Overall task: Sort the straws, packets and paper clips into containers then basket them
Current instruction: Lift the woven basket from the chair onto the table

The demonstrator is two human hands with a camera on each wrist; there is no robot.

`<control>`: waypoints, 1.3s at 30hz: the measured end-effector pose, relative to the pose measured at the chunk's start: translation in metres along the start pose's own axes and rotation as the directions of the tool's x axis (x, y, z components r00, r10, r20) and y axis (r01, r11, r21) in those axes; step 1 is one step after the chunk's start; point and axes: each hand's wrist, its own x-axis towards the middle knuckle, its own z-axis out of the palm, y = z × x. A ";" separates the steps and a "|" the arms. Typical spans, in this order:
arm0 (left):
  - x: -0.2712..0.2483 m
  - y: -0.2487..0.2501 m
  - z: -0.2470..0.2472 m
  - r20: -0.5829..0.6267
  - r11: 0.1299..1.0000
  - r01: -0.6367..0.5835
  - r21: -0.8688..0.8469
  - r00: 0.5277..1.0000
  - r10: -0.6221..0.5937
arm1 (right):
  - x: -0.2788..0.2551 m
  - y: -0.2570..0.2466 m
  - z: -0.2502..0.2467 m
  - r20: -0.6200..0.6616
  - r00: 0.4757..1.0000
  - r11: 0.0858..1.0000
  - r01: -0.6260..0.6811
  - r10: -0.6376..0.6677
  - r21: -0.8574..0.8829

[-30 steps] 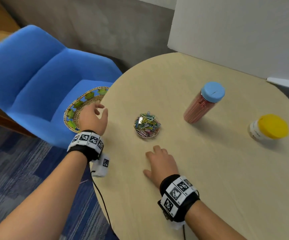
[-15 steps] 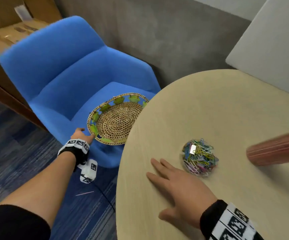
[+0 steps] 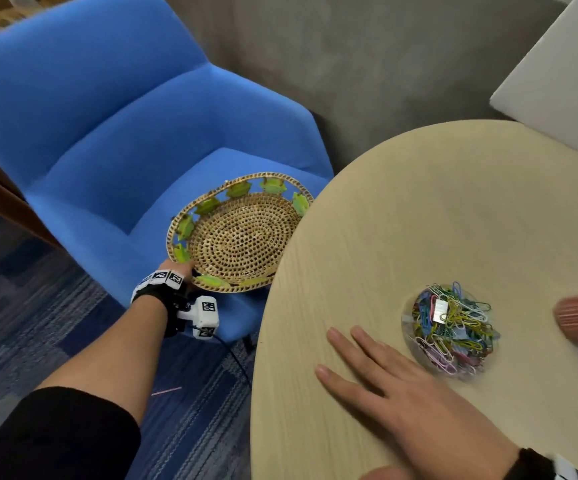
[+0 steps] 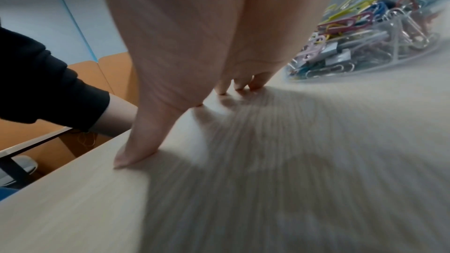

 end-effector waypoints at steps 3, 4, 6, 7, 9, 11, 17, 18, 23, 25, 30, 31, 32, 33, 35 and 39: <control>-0.003 0.000 -0.002 -0.105 0.997 -0.031 -0.073 0.994 0.023 | -0.001 0.000 -0.003 0.015 0.999 0.999 -0.031 0.031 -0.009; -0.011 0.002 -0.006 -0.132 0.994 -0.037 -0.103 0.991 0.024 | -0.002 0.000 -0.008 0.016 0.999 0.999 -0.032 0.032 0.010; -0.025 0.010 -0.020 -0.169 0.989 -0.045 -0.143 0.985 0.020 | -0.002 -0.002 -0.010 -0.049 0.999 0.995 0.004 0.001 0.096; -0.033 0.014 -0.029 -0.192 0.986 -0.049 -0.159 0.981 0.018 | -0.001 -0.002 -0.010 -0.051 0.999 0.989 0.026 -0.018 0.147; -0.052 0.025 -0.059 -0.236 0.977 -0.064 -0.204 0.972 0.014 | -0.003 -0.003 -0.010 0.008 1.000 0.972 0.028 -0.030 0.234; -0.070 0.034 -0.089 -0.258 0.983 -0.063 -0.170 0.966 0.018 | -0.003 -0.004 -0.006 -0.037 0.999 0.983 0.029 -0.022 0.181; -0.196 0.091 -0.160 -0.284 0.949 -0.212 -0.235 0.948 0.141 | -0.011 -0.027 -0.018 -0.020 0.996 0.988 -0.081 0.084 0.134; -0.225 0.101 -0.163 -0.255 0.917 -0.237 -0.320 0.954 0.158 | -0.016 -0.032 -0.023 -0.001 0.995 0.983 -0.100 0.101 0.152; -0.364 0.145 -0.157 -0.224 0.630 -0.334 -0.702 0.942 0.249 | -0.081 -0.032 -0.061 -0.107 0.976 0.876 -0.118 0.188 0.467; -0.413 0.155 -0.152 -0.186 0.536 -0.366 -0.761 0.914 0.360 | -0.127 -0.022 -0.084 -0.203 0.942 0.775 -0.084 0.266 0.626; -0.498 0.172 -0.128 -0.037 0.579 -0.449 -0.681 0.810 0.585 | -0.257 0.019 -0.123 -0.396 0.629 0.419 0.120 0.669 0.900; -0.511 0.175 -0.122 0.019 0.588 -0.448 -0.674 0.785 0.619 | -0.282 0.028 -0.127 -0.372 0.535 0.320 0.191 0.758 0.928; -0.524 0.176 -0.114 0.077 0.604 -0.448 -0.659 0.759 0.647 | -0.306 0.036 -0.128 -0.329 0.454 0.231 0.259 0.828 0.938; -0.538 0.176 -0.104 0.134 0.627 -0.450 -0.636 0.736 0.664 | -0.331 0.043 -0.128 -0.283 0.394 0.158 0.319 0.875 0.934; -0.566 0.177 -0.080 0.209 0.672 -0.457 -0.582 0.715 0.667 | -0.379 0.057 -0.125 -0.214 0.283 0.079 0.423 0.935 0.903; -0.617 0.169 -0.027 0.344 0.738 -0.505 -0.447 0.665 0.663 | -0.449 0.085 -0.106 -0.177 0.122 0.156 0.167 0.977 0.974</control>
